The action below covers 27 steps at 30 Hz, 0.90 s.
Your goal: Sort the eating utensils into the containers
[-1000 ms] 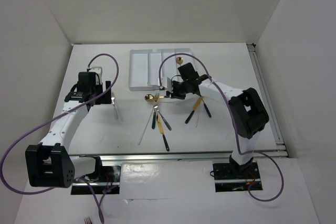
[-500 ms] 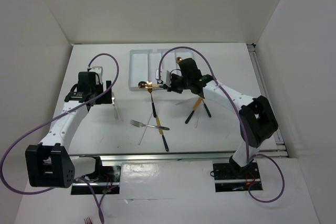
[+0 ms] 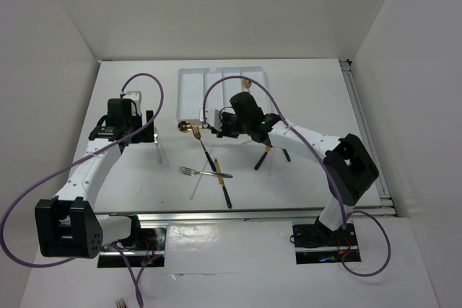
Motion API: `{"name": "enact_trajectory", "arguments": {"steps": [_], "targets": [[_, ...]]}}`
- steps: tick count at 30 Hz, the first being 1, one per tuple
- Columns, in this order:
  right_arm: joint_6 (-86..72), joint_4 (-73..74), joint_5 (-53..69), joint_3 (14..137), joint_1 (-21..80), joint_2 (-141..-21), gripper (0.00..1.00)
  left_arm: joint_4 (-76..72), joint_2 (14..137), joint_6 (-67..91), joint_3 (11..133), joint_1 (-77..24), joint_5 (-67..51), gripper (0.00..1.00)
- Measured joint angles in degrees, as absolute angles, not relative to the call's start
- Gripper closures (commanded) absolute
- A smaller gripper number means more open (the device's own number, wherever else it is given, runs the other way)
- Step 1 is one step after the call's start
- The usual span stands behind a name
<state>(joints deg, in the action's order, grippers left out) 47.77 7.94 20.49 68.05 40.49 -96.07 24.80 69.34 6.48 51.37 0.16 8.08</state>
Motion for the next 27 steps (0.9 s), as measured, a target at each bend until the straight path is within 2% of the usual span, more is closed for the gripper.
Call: {"name": "enact_trajectory", "arguments": {"steps": [9,14,18,24,27], "targets": [[47.4,-6.9,2.7,65.5,45.2,-100.0,1.0,24.8,69.3,6.5,51.3,0.2,8.1,0.0],[41.1,-4.4,0.6,68.3,43.1,-101.8,1.0,24.4,69.3,6.8,51.3,0.2,8.1,0.0],[27.1,3.1,7.4,76.7,34.0,-102.8,1.0,23.7,69.3,7.8,51.0,0.2,8.1,0.0],[5.3,5.6,15.3,77.9,13.7,-100.2,1.0,22.5,69.6,8.5,49.7,0.2,7.8,0.01],[-2.9,9.3,20.1,80.4,9.7,-102.0,1.0,22.0,70.7,9.3,50.0,0.2,7.7,0.01]]}}
